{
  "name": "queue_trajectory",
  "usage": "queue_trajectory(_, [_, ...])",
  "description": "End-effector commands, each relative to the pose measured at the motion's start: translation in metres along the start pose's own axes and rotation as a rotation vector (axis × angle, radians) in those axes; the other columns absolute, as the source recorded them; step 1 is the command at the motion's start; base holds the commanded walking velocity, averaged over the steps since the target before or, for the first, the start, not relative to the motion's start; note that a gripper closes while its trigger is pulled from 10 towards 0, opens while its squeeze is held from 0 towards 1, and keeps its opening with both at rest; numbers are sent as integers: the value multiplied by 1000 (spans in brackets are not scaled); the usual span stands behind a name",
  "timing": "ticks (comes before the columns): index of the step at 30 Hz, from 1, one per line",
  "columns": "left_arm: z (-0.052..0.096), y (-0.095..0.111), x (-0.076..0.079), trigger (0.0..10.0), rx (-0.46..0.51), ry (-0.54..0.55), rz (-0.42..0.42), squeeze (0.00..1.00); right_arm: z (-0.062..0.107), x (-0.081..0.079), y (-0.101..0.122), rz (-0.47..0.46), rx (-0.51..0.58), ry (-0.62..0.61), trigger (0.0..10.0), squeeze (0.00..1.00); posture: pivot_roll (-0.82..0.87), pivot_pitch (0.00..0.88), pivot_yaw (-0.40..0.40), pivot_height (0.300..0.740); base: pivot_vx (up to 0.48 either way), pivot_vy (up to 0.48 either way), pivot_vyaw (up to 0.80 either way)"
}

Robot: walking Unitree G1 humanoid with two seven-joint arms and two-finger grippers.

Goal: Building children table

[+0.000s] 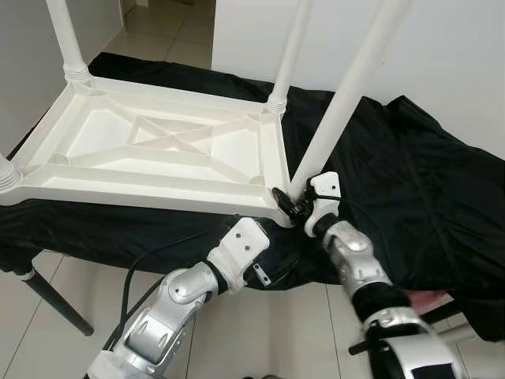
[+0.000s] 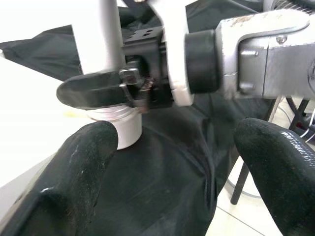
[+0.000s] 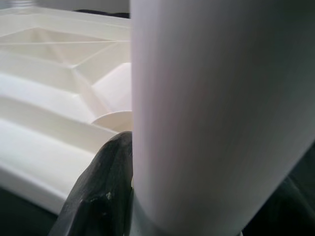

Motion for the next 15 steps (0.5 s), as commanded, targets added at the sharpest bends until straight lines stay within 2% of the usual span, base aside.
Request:
queue_trajectory(1, [-1, -1, 8, 10000, -3, -42, 2, 0, 8, 11, -17, -70, -65, -115, 10000, 0, 85, 96, -154, 740, 0, 0, 0])
queue_trajectory(2, [-2, -1, 9, 10000, -1, -43, 2, 0, 10, 5, -20, -83, -71, -167, 10000, 0, 85, 94, -155, 740, 0, 0, 0])
queue_trajectory(3, [-2, -1, 9, 10000, -1, -43, 2, 0, 10, 5, -20, -83, -71, -167, 10000, 0, 85, 94, -155, 740, 0, 0, 0])
queue_trajectory(5, [-2, -1, 10, 10000, 0, -45, 4, 0, 15, 2, -21, -83, -60, -267, 10000, 0, 87, 91, -160, 740, 0, 0, 0])
queue_trajectory(6, [-2, -1, 10, 10000, 0, -45, 4, 0, 15, 2, -21, -83, -60, -267, 10000, 0, 87, 91, -160, 740, 0, 0, 0])
queue_trajectory(7, [-2, -1, 10, 10000, 0, -45, 4, 0, 17, 3, -21, -81, -51, -338, 10000, 0, 87, 91, -160, 740, 0, 0, 0])
queue_trajectory(9, [-2, -1, 10, 10000, 1, -44, 5, 0, 20, 4, -22, -92, -50, -385, 10000, 0, 96, 88, -169, 740, 0, 0, 0])
queue_trajectory(15, [-2, -1, 11, 10000, 2, -38, 8, 0, 23, 7, -19, -92, -53, -426, 10000, 0, 96, 83, -170, 740, 0, 0, 0])
Point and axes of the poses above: a point about 5 cm out from each wrist's last joint towards the gripper, its own z axis pointing back from the gripper into the wrist, its own y axis along the axis of the wrist's last joint, x = y × z, the point moved 4 cm from there along -z, pointing out of the wrist towards the gripper, and after that the axes turned 3 degrees about -z, right-handed, at the moved point
